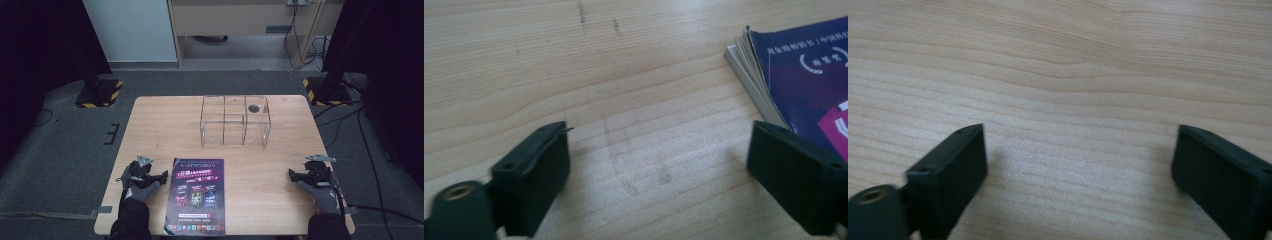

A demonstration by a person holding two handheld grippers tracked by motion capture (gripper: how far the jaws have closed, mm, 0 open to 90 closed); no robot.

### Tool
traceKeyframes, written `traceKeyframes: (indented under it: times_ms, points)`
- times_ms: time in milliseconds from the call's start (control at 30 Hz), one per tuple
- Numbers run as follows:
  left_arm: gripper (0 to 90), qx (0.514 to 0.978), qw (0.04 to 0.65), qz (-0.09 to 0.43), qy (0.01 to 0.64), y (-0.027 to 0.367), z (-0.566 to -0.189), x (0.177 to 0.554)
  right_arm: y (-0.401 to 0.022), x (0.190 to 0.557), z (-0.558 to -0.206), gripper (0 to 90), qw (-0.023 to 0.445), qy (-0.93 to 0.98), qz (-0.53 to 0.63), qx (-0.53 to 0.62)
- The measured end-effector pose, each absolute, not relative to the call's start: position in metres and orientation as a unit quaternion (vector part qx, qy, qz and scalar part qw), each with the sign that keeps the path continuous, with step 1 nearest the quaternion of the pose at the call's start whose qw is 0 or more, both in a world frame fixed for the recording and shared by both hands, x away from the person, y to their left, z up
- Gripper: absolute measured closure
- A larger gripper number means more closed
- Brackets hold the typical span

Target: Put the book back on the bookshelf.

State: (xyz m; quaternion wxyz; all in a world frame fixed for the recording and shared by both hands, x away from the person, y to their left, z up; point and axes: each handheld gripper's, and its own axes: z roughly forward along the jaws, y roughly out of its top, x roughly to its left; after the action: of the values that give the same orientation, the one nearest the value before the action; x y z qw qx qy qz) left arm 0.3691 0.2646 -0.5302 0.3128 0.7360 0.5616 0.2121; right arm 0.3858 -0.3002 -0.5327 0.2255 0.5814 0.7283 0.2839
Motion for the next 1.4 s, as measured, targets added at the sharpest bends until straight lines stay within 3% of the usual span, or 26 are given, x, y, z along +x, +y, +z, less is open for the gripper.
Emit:
traceKeyframes:
  times_ms: [367,633,1100,1400]
  points:
    - [18.2,0.719,0.369,0.207,0.552,0.255,-0.51,0.356,-0.29,0.38,-0.516,10.4,0.21,0.723,0.316,0.577]
    - [20.6,0.716,0.39,0.2,0.543,0.247,-0.503,0.349,-0.28,0.371,-0.499,11.5,0.227,0.711,0.364,0.557]
    - [29.5,0.723,0.399,0.186,0.532,0.238,-0.5,0.344,-0.241,0.357,-0.475,12.3,0.228,0.72,0.411,0.511]
    - [30.4,0.738,0.389,0.177,0.523,0.229,-0.504,0.344,-0.21,0.355,-0.469,12.3,0.224,0.732,0.423,0.484]
